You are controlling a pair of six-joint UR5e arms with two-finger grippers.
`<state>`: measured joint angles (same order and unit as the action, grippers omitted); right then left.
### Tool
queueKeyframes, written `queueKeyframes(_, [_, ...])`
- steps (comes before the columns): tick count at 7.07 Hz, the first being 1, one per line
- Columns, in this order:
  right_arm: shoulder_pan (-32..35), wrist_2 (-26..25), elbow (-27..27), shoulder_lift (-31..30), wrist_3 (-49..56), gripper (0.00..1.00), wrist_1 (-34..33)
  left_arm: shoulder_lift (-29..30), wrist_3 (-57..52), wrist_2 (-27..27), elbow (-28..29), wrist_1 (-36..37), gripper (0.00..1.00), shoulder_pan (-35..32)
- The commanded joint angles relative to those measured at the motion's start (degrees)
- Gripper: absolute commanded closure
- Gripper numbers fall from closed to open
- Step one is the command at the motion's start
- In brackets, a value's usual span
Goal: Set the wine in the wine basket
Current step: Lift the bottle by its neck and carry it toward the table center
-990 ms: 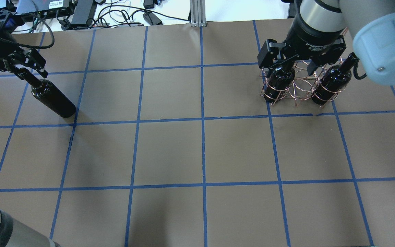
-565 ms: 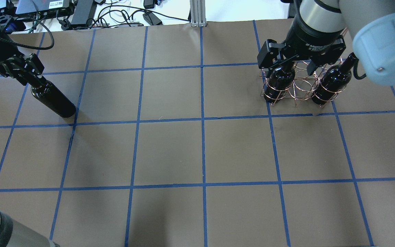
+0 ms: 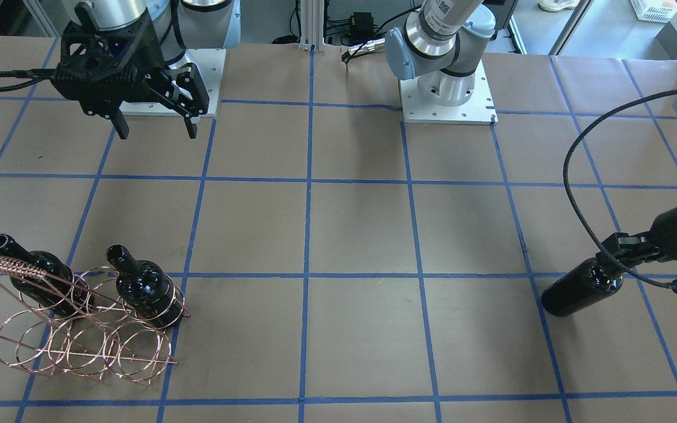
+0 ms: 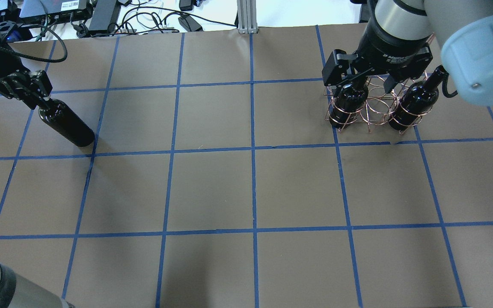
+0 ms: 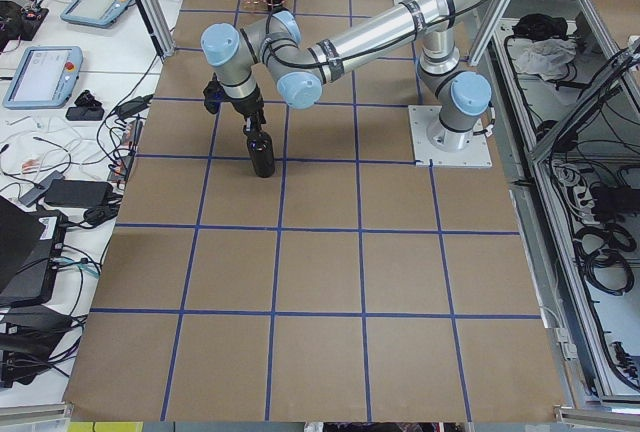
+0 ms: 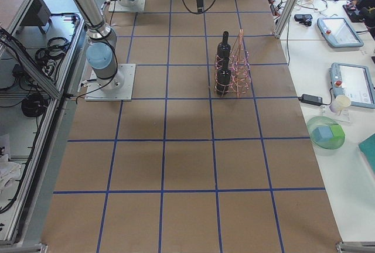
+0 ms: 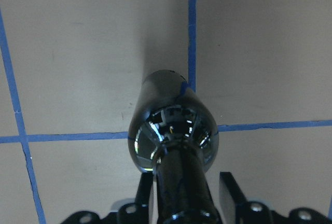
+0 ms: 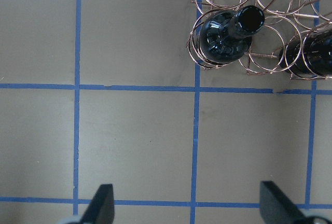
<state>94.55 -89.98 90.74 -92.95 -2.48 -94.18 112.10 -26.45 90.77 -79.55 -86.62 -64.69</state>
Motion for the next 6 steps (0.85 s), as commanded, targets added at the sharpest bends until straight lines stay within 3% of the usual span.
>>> queueKeyframes(1, [0.1,0.4,0.1,0.2,0.4,0.00,-0.1,0.4,0.0,-0.1,0.1,0.3,0.83,0.0])
queueKeyframes(2, [0.1,0.2,0.1,0.2,0.4,0.00,-0.1,0.0,0.0,0.0,0.1,0.3,1.00,0.0])
queueKeyframes(6, [0.1,0.2,0.1,0.2,0.4,0.00,-0.1,-4.0,3.1,-1.0,0.2,-1.0,1.00,-2.9])
